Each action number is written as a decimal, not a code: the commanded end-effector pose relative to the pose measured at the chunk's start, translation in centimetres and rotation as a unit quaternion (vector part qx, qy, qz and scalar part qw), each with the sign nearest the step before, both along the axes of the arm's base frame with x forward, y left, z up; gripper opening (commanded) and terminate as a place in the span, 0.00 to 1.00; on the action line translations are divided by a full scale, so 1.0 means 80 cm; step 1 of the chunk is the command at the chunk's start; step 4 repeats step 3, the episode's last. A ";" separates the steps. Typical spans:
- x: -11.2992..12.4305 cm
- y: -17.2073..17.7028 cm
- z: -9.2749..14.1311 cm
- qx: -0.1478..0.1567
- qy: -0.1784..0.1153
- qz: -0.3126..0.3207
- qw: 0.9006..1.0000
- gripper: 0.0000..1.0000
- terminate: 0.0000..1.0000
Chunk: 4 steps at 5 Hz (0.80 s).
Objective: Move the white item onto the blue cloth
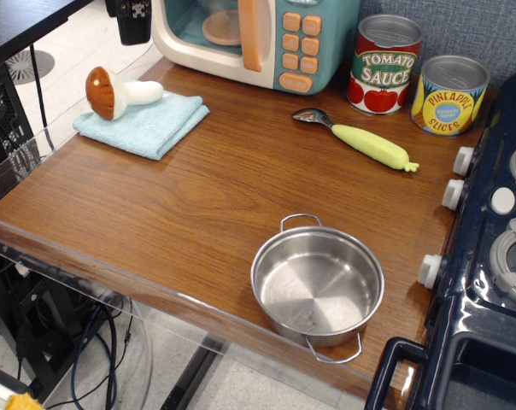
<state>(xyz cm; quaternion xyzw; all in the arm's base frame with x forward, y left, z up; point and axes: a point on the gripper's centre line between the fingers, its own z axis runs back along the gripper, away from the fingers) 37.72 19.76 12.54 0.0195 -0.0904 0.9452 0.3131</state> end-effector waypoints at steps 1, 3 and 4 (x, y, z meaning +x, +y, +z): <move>-0.016 -0.003 0.042 0.018 -0.039 -0.003 0.999 1.00 0.00; -0.016 -0.003 0.042 0.018 -0.039 -0.003 0.999 1.00 1.00; -0.016 -0.003 0.042 0.018 -0.039 -0.003 0.999 1.00 1.00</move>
